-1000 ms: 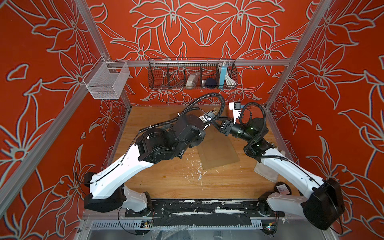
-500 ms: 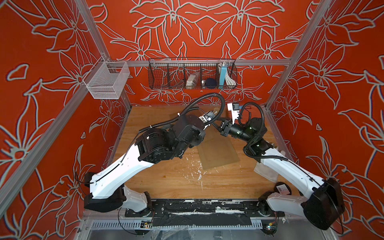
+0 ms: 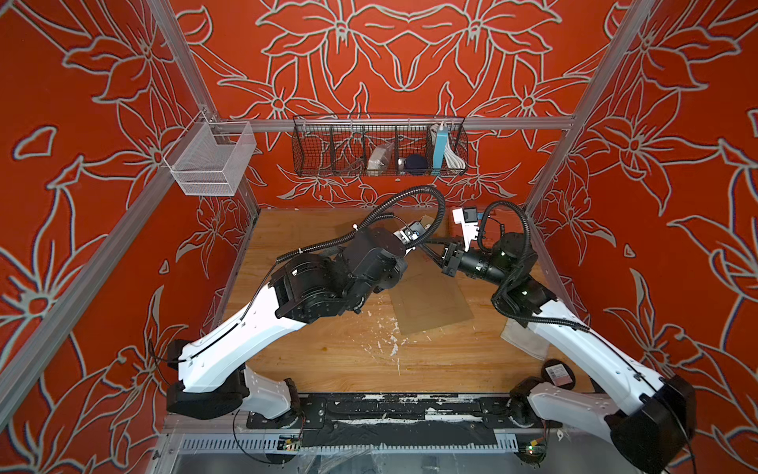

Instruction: Open the file bag

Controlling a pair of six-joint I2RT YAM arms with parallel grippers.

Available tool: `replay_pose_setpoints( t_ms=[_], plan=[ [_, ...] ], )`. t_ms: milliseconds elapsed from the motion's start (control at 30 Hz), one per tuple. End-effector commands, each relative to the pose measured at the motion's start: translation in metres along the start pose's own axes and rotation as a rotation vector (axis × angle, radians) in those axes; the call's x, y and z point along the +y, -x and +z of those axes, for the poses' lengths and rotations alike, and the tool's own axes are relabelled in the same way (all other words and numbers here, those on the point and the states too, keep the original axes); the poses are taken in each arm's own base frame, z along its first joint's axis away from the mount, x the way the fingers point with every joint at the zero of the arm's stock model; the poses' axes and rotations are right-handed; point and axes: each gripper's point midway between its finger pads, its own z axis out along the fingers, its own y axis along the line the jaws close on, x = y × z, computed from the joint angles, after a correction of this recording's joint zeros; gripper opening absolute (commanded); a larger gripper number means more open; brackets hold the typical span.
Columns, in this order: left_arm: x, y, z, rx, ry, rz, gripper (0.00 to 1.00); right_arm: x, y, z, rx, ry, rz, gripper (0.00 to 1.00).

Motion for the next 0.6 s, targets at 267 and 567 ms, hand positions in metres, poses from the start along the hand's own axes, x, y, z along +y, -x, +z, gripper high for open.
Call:
replay_pose_setpoints(
  t_ms=[267,567],
  plan=[
    [-0.002,0.001,-0.005,-0.024,-0.012,-0.027,0.0,0.024,0.01,-0.008,0.069,0.007,-0.106,0.0],
    [-0.009,-0.006,-0.008,-0.033,-0.057,-0.088,0.0,0.013,0.007,-0.022,0.116,-0.123,-0.173,0.0]
  ],
)
